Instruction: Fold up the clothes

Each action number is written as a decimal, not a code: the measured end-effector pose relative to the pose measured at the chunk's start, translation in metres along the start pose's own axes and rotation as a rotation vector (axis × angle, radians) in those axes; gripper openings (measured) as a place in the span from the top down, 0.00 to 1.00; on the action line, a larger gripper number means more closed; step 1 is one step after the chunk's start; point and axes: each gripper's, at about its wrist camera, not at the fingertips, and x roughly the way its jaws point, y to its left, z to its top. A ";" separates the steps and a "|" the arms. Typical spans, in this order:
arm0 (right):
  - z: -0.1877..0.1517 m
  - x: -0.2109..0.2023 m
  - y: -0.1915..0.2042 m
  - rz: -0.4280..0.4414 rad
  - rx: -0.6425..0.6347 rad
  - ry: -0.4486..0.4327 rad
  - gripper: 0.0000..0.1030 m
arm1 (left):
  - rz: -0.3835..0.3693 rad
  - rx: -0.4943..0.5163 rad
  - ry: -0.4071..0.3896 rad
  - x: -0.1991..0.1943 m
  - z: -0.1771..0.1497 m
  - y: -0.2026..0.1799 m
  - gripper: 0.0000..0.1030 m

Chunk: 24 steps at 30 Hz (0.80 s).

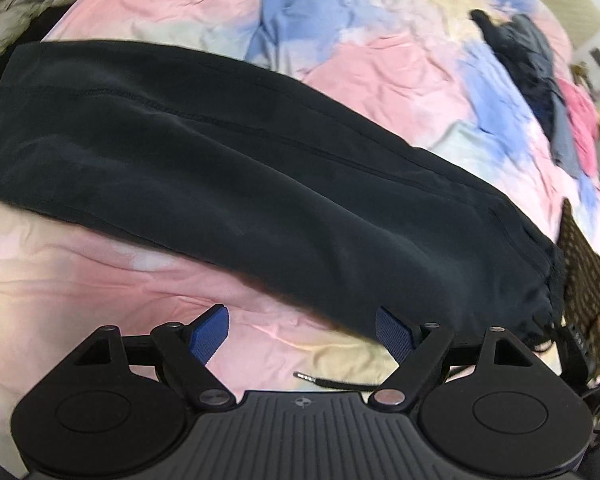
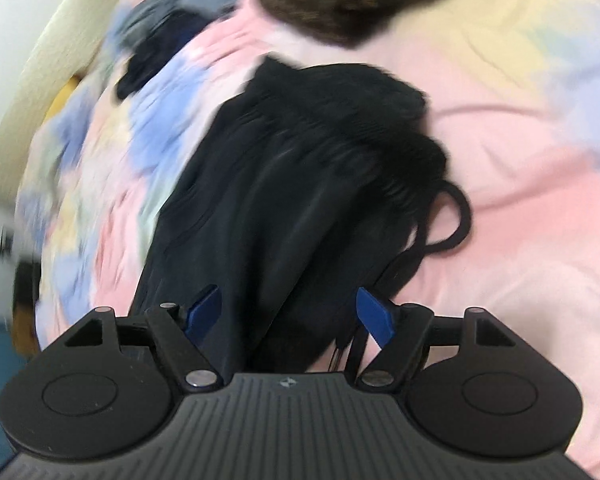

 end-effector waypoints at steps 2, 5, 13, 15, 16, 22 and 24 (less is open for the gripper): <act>0.007 0.013 -0.019 0.017 0.099 -0.027 0.25 | 0.011 -0.008 0.008 0.006 0.009 -0.004 0.20; 0.014 0.030 -0.037 0.038 0.154 -0.063 0.25 | 0.043 0.005 0.021 0.014 0.021 -0.011 0.20; 0.028 0.058 -0.049 0.146 0.202 -0.058 0.14 | 0.116 0.026 0.049 0.030 0.040 -0.031 0.20; 0.028 0.055 -0.051 0.201 0.215 -0.075 0.14 | 0.121 0.026 0.053 0.033 0.041 -0.036 0.20; 0.027 0.054 -0.053 0.223 0.226 -0.082 0.14 | 0.122 0.027 0.056 0.034 0.040 -0.038 0.20; 0.028 0.054 -0.072 0.288 0.302 -0.089 0.09 | 0.115 0.042 0.074 0.042 0.036 -0.050 0.20; 0.030 0.055 -0.072 0.279 0.277 -0.071 0.00 | 0.110 0.037 0.078 0.044 0.034 -0.053 0.20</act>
